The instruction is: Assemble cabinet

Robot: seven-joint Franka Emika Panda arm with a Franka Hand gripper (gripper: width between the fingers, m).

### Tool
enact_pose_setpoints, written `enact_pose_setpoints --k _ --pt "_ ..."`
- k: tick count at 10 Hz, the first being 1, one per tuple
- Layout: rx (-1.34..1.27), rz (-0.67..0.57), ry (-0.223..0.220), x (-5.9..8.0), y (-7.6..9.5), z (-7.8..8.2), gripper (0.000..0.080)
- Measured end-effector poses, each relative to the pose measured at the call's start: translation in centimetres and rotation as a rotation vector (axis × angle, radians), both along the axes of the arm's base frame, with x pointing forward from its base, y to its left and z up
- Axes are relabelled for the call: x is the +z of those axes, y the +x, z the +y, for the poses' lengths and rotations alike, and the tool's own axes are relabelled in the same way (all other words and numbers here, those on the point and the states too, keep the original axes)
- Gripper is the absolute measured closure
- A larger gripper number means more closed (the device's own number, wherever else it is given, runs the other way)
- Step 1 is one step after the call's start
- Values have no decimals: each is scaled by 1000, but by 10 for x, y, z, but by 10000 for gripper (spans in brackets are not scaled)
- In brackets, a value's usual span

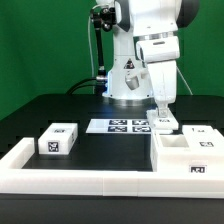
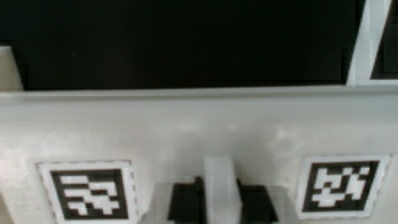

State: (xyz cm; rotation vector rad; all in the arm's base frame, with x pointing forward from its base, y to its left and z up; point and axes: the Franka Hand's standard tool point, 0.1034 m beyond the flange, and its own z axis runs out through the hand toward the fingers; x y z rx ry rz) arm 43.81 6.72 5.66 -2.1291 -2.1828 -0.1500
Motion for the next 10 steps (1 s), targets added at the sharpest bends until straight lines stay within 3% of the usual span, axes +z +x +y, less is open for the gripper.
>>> enact_pose_setpoints --k 7,10 --pt "-2 -24 17 4 22 8 737" --pt "4 -1 19 0 23 7 736"
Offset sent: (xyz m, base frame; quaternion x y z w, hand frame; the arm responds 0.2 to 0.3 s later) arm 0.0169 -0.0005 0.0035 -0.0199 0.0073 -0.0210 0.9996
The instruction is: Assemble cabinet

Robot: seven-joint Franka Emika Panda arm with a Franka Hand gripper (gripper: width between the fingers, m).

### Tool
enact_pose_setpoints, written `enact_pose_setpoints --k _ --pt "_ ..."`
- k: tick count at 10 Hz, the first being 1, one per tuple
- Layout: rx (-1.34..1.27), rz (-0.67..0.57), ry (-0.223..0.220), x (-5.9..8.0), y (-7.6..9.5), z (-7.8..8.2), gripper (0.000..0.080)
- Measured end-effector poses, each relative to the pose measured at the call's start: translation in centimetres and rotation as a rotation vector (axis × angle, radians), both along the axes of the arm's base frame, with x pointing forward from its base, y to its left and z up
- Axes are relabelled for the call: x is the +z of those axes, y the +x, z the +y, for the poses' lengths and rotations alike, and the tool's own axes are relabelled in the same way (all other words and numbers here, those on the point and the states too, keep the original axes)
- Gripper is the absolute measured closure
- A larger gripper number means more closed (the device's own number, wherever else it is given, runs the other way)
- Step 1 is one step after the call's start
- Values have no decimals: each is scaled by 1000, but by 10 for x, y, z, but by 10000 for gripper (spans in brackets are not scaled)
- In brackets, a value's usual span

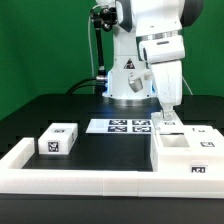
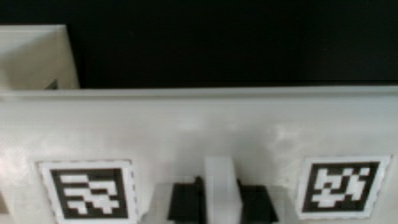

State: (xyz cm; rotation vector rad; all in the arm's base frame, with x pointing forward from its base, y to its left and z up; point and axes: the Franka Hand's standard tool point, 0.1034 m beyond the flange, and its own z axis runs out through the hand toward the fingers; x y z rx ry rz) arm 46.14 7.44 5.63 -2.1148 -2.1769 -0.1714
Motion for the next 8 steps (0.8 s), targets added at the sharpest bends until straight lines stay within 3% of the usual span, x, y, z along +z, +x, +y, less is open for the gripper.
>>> enact_pose_setpoints --k 5,8 --pt "0 1 3 -2 0 0 735" --pt "-6 -16 4 6 21 -2 735"
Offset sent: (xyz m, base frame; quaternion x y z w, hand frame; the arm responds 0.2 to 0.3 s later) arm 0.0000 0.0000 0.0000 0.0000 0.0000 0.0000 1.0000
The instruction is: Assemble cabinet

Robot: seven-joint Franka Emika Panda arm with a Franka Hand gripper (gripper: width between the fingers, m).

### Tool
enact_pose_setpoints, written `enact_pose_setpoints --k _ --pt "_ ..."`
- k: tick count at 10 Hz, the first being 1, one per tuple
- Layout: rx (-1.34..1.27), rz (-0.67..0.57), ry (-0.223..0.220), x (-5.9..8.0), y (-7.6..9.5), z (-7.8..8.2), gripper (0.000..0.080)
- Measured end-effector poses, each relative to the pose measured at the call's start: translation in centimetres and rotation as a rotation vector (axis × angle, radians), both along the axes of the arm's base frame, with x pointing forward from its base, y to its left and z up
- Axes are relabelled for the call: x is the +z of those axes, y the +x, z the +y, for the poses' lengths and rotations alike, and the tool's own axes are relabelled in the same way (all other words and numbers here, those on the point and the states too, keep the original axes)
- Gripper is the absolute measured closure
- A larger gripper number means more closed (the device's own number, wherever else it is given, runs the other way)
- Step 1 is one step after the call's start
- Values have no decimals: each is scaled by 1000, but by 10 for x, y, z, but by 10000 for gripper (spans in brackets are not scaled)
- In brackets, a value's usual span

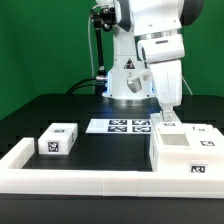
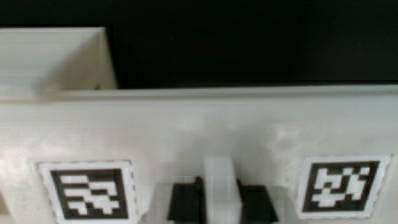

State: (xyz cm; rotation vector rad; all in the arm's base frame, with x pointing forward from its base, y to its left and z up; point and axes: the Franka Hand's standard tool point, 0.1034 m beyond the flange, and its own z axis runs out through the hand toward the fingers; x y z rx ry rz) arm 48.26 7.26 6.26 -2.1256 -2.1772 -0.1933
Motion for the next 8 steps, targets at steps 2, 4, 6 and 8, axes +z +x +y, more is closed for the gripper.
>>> enact_pose_setpoints --k 2,4,6,8 --pt "-2 -4 12 -2 8 3 735" --pt "15 -12 30 -7 17 1 735" --pt "9 -11 30 -8 17 1 735" --pt "9 -11 30 -8 17 1 735"
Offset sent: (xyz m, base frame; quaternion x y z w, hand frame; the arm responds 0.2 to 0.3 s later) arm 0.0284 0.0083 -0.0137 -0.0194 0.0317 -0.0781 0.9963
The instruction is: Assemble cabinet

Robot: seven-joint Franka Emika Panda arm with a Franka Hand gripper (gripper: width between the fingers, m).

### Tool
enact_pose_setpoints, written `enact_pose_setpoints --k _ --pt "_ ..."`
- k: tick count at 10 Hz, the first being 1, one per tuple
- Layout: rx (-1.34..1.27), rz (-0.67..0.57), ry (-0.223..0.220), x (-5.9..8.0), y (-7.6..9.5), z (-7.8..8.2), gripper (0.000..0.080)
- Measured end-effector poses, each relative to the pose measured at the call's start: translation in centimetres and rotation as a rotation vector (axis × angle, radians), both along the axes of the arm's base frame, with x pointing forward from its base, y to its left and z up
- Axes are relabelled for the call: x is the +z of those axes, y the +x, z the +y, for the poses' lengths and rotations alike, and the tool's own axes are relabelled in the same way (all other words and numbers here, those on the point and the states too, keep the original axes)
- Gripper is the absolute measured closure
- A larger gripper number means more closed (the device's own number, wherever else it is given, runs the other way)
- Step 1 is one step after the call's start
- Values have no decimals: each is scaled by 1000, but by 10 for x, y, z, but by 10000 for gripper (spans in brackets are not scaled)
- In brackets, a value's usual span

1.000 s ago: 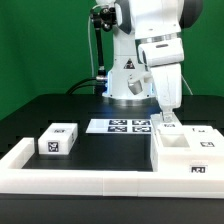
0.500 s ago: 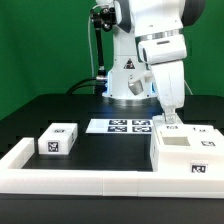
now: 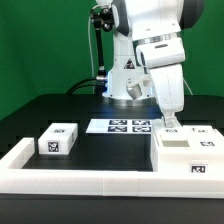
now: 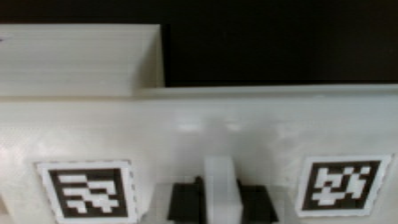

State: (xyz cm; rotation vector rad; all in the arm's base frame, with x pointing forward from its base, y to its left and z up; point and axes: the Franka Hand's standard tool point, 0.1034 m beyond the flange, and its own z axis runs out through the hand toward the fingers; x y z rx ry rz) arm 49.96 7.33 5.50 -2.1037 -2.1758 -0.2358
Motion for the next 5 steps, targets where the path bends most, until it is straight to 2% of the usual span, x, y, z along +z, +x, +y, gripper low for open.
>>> enact_pose_setpoints --k 2,5 --pt "-2 -3 5 1 10 -1 735" --pt "-17 -28 34 4 50 0 735"
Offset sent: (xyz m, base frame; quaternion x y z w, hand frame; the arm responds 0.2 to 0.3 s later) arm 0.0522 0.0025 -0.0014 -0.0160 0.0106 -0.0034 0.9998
